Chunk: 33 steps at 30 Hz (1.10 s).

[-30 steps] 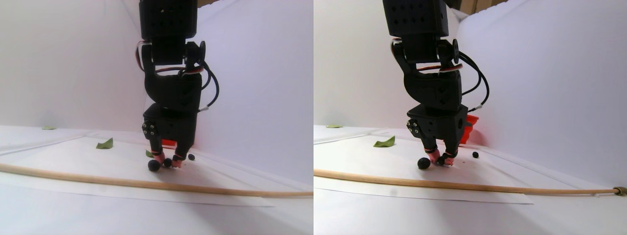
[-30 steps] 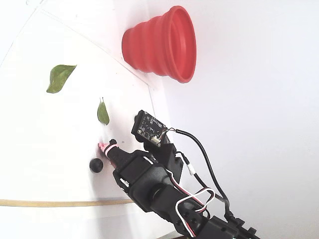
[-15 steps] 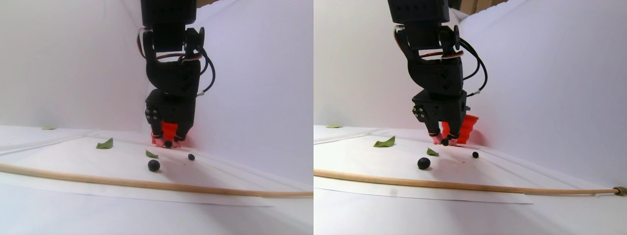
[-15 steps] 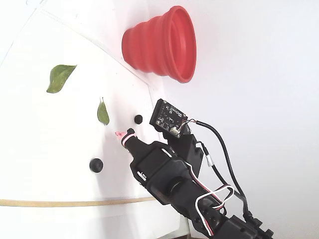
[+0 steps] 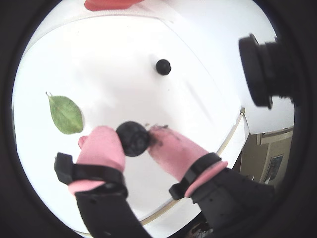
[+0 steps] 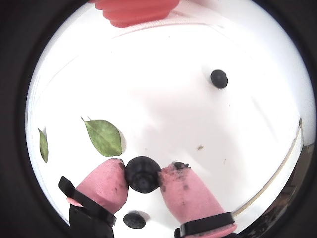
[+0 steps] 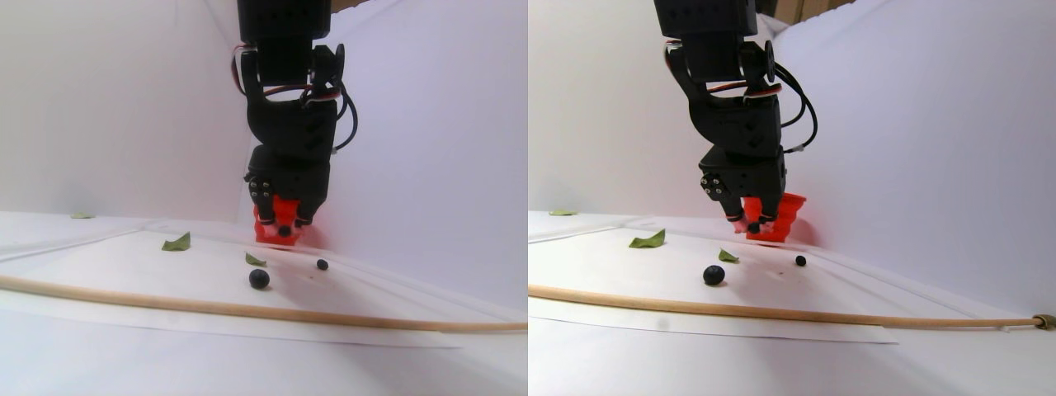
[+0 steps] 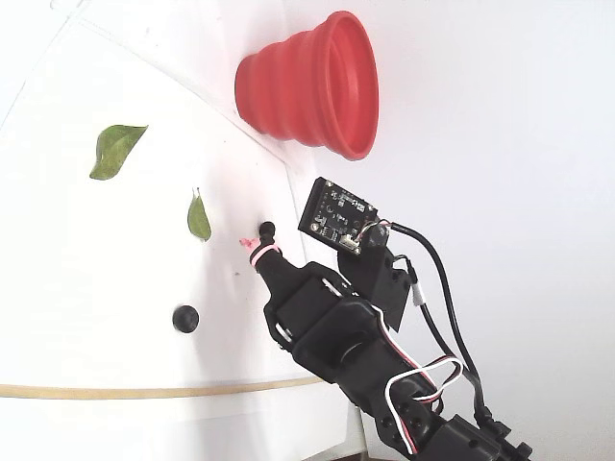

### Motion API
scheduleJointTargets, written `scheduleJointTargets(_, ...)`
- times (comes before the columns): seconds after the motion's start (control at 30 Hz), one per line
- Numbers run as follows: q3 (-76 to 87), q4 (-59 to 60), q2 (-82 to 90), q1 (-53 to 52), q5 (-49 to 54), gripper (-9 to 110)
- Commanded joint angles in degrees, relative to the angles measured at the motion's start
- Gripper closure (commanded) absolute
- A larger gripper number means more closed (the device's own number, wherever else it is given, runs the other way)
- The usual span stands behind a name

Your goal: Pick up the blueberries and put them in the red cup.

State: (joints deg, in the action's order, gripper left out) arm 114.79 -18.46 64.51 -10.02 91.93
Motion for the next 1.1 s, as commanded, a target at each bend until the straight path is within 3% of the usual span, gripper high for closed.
scheduleJointTargets(0.0,-3.6,-2.5,8.5,-2.5,1.7,90)
scheduleJointTargets(1.07,-17.1,-2.6,6.1,-2.6,5.8,90)
